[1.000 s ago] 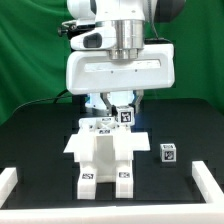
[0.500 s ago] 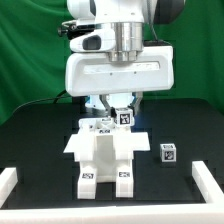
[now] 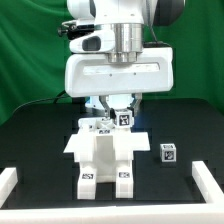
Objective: Assemble chair
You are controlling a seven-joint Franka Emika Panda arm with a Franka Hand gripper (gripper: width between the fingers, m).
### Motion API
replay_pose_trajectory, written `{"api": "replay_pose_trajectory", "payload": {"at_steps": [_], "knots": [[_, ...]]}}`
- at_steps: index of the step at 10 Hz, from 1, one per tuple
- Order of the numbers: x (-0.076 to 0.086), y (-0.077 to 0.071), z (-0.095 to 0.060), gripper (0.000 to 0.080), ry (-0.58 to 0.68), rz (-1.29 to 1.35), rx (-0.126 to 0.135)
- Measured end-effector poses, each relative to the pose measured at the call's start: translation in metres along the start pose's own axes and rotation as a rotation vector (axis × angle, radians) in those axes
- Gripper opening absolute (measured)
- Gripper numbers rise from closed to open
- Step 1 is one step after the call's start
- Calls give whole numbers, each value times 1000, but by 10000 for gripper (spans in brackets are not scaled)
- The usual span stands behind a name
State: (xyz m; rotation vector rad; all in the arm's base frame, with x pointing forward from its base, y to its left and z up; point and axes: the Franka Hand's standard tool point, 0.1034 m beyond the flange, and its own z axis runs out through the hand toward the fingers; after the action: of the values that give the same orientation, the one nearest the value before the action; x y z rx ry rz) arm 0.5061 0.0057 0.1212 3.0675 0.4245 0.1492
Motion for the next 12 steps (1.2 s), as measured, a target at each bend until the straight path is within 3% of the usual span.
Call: {"api": "replay_pose_trajectory", "payload": {"at_steps": [2, 3, 4, 5, 11, 12], "knots": [[0, 0, 0, 285, -1, 0, 0], [0, 0, 0, 514, -1, 0, 0], [0, 0, 0, 514, -1, 0, 0], [0, 0, 1, 621, -1, 0, 0], [-1, 0, 1, 648, -8, 4, 1], [4, 0, 0, 648, -63, 41, 17]]}}
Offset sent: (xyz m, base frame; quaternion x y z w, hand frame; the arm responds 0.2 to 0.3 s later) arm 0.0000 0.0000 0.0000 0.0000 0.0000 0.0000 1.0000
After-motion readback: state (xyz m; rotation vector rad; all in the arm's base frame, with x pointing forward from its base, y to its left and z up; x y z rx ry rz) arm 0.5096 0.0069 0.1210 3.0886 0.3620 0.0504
